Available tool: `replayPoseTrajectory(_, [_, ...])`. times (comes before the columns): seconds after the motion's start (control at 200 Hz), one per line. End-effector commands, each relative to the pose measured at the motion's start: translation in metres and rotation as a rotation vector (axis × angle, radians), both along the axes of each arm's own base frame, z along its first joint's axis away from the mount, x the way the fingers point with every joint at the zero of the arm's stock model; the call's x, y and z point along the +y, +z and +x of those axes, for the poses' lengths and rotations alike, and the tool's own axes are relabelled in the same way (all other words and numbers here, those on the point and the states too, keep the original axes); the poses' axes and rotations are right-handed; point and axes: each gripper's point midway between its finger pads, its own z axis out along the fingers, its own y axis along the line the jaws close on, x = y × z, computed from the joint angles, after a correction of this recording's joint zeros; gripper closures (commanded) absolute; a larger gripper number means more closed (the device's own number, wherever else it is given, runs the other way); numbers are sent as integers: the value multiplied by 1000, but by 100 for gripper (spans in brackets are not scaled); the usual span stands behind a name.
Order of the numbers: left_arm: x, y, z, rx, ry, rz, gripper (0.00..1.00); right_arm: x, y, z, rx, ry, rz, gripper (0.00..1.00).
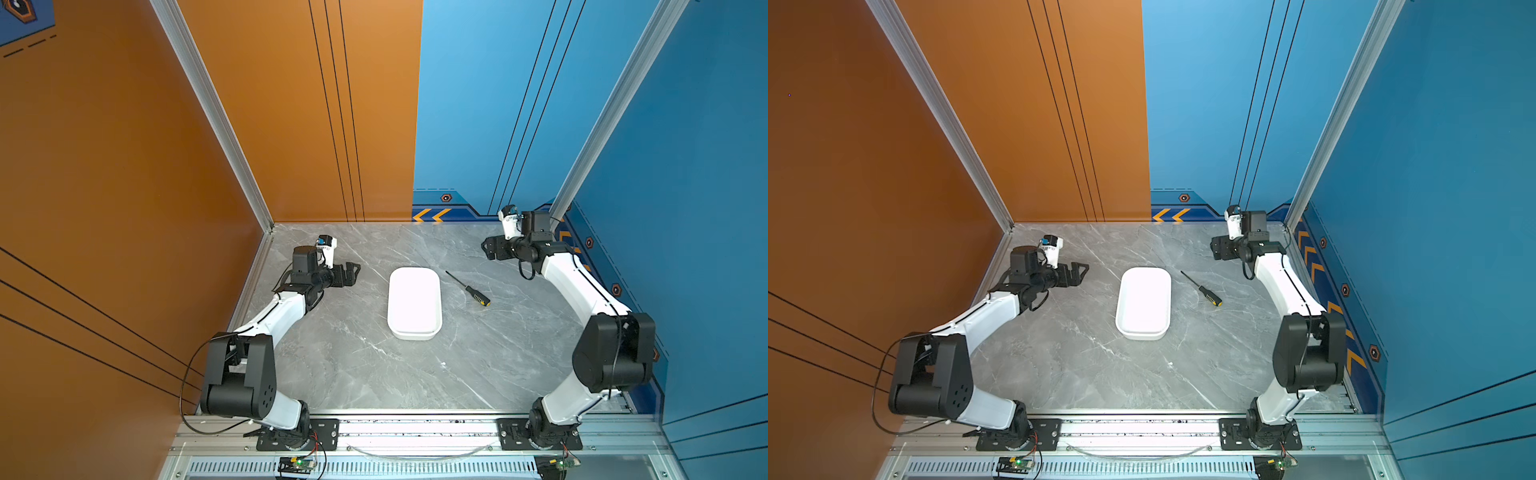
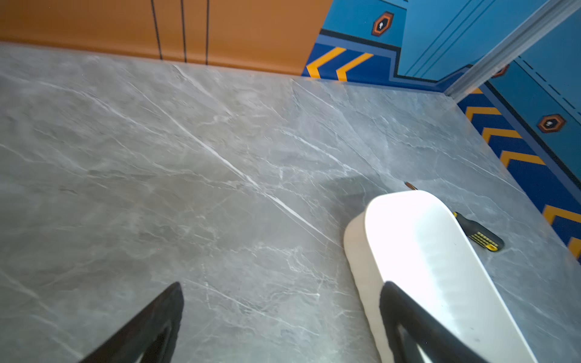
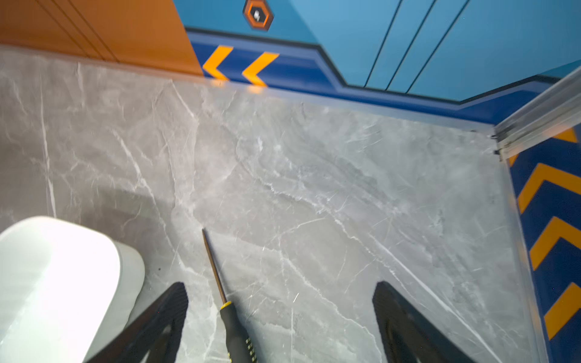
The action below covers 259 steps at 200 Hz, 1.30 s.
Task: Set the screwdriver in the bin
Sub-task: 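Reach the right gripper toward the screwdriver handle while the left arm lifts slightly, then lower the right gripper and close it on the black screwdriver handle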
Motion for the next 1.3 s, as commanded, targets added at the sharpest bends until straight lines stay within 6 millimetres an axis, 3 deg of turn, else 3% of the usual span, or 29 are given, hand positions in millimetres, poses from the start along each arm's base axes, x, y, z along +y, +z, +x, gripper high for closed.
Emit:
replayPoseTrajectory(0.0, [-31,-3,-22,129,-130,-134,2,18,-64,-65,409,132,-78,10])
replayPoseTrajectory(0.225, [-61,8,-45,201,-211,-230,2,34,-92,-75,541,194,-122,11])
replayPoseTrajectory(0.506, [-70,-28,-65,343,-213,-233,2,33,-127,-87,644,209,-165,19])
replayPoseTrajectory(0.666, [-73,-35,-69,368,-222,-237,2,35,-142,-90,682,214,-191,23])
replayPoseTrajectory(0.906, [-80,-40,-70,398,-240,-253,2,38,-149,-83,673,206,-199,25])
replayPoseTrajectory(1.137, [-78,-42,-70,400,-229,-234,2,34,-148,-79,665,188,-214,38])
replayPoseTrajectory(1.167, [-77,-43,-71,401,-228,-233,2,33,-159,-82,696,187,-217,40])
replayPoseTrajectory(1.292, [-77,-42,-71,398,-229,-234,2,33,-161,-81,698,181,-216,45])
